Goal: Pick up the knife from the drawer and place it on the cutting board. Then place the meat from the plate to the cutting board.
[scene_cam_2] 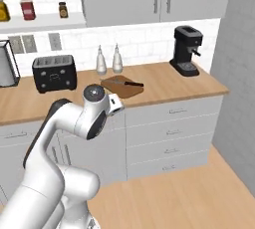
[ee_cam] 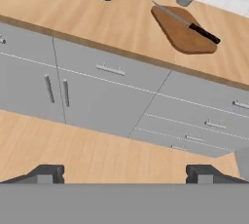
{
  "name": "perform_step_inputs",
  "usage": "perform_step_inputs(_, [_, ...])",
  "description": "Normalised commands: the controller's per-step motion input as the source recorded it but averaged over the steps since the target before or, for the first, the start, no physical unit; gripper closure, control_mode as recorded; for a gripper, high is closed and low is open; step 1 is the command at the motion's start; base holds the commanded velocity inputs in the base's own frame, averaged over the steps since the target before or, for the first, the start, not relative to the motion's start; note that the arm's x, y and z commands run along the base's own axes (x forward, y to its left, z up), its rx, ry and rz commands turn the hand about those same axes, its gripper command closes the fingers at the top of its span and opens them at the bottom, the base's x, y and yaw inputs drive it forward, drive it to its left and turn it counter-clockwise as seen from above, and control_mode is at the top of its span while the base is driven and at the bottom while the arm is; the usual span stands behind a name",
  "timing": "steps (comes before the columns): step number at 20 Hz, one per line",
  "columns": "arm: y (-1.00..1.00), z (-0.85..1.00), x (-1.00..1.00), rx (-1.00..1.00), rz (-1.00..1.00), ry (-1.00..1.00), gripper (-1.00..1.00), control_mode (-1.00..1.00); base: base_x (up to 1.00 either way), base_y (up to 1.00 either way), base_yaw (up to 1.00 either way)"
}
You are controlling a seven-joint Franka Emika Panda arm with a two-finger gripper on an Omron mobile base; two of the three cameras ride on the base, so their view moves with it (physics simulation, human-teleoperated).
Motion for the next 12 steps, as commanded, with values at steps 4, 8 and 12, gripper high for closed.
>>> perform_step_inputs(4, [0.0,0.0,0.0,0.0,0.0,0.0,-1.0,1.0,-1.0,1.0,0.07])
perform_step_inputs(8, [0.0,0.0,0.0,0.0,0.0,0.0,-1.0,1.0,-1.0,0.95,0.1])
perform_step_inputs(12, [0.0,0.0,0.0,0.0,0.0,0.0,-1.0,1.0,-0.99,0.98,0.09])
